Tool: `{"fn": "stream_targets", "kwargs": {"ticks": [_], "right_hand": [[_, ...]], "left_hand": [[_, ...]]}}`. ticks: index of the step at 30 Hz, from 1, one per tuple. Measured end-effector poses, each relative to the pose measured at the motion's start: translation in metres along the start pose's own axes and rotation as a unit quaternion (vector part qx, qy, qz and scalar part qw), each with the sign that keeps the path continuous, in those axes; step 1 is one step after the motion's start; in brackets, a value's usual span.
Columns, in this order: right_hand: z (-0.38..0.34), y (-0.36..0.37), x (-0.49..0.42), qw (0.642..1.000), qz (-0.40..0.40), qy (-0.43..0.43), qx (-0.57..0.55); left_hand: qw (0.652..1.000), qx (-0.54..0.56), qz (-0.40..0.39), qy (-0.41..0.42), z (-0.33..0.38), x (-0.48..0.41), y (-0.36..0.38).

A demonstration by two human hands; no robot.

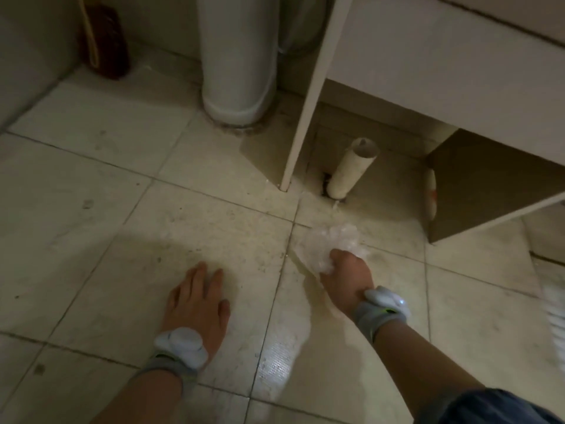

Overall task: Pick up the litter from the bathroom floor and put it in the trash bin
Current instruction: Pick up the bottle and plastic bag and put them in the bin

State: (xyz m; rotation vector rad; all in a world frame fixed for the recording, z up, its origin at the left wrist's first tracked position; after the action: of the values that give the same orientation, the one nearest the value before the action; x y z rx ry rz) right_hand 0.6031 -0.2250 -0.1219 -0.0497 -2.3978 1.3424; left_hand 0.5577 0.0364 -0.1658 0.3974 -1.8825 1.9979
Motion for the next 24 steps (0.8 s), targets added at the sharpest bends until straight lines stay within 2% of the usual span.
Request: {"fn": "stream_targets", "kwargs": {"ticks": [3, 5, 8, 16, 24], "right_hand": [[-0.007, -0.013, 0.027, 0.998, 0.024, -0.012, -0.064], [-0.007, -0.021, 0.048, 0.992, 0.028, 0.012, -0.121], [-0.013, -0.035, 0.092, 0.989, 0.025, 0.039, -0.141], [-0.032, -0.091, 0.238, 0.995, 0.027, 0.07, -0.068], [0.042, -0.147, 0.353, 0.987, 0.037, 0.151, 0.036]], "left_hand": [[0.999, 0.007, -0.036, 0.016, -0.002, -0.004, -0.001], [0.998, 0.011, -0.052, 0.031, 0.001, 0.002, -0.009], [0.996, -0.01, -0.024, 0.082, 0.012, 0.032, -0.025], [0.974, -0.014, 0.006, 0.224, 0.067, 0.117, -0.071], [0.929, -0.047, 0.033, 0.365, 0.186, 0.214, -0.091]]}}
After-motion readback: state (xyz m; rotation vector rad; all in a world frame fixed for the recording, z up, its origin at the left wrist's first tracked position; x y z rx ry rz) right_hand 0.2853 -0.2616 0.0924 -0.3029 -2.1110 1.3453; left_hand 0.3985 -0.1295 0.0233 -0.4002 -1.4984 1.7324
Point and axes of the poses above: each hand's wrist, its own x-axis away from the middle knuckle, its own y-axis out of the palm, z = x × y, the point moved 10 cm from there along -x, towards the middle knuckle, and after that the axes turned 8 degrees about -x, right-handed, at the moved point
